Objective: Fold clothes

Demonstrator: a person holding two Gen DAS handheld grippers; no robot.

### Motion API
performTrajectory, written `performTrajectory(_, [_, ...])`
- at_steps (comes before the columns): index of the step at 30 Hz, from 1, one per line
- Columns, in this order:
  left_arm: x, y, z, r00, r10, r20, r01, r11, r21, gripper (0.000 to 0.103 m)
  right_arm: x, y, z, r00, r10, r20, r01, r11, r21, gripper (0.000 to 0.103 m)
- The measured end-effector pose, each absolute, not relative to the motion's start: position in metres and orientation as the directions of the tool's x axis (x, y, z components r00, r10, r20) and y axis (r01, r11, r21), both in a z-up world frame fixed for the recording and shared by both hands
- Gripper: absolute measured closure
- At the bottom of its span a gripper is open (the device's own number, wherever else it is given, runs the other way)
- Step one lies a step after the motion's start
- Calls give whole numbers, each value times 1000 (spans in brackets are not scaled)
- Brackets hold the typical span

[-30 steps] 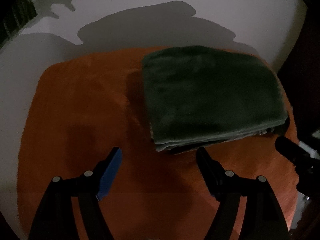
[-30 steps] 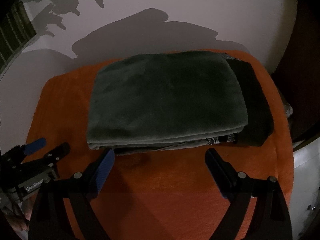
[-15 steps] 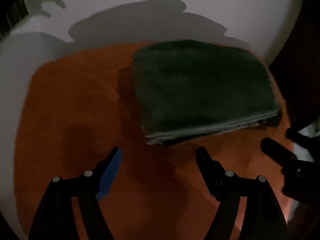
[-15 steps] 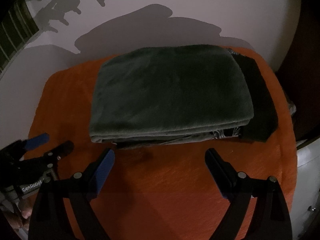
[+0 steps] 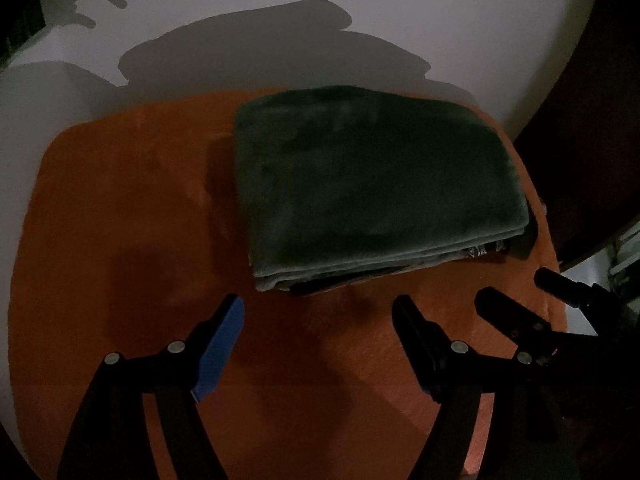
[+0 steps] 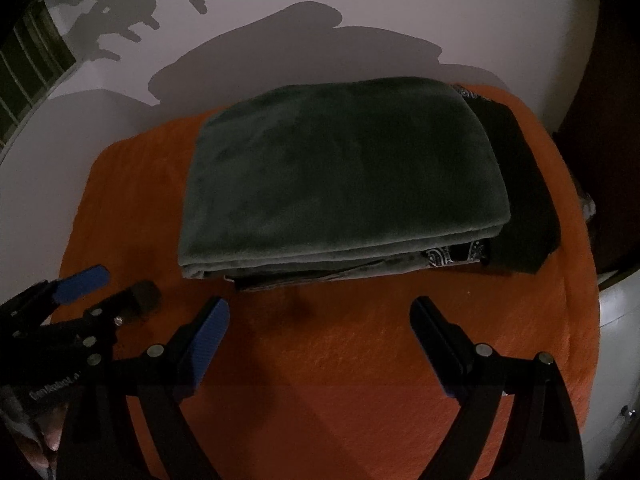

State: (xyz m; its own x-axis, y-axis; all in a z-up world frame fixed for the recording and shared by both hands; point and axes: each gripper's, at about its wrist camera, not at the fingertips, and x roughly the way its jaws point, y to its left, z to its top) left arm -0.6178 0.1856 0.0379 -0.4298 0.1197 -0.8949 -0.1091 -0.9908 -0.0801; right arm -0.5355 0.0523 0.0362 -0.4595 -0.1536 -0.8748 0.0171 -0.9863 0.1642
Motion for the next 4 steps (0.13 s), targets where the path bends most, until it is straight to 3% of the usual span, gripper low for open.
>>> performTrajectory(4, [-617, 187, 40, -438, 112, -892, -116, -991, -68, 25, -535, 55, 39, -464, -150, -873, 13, -987, 163, 11])
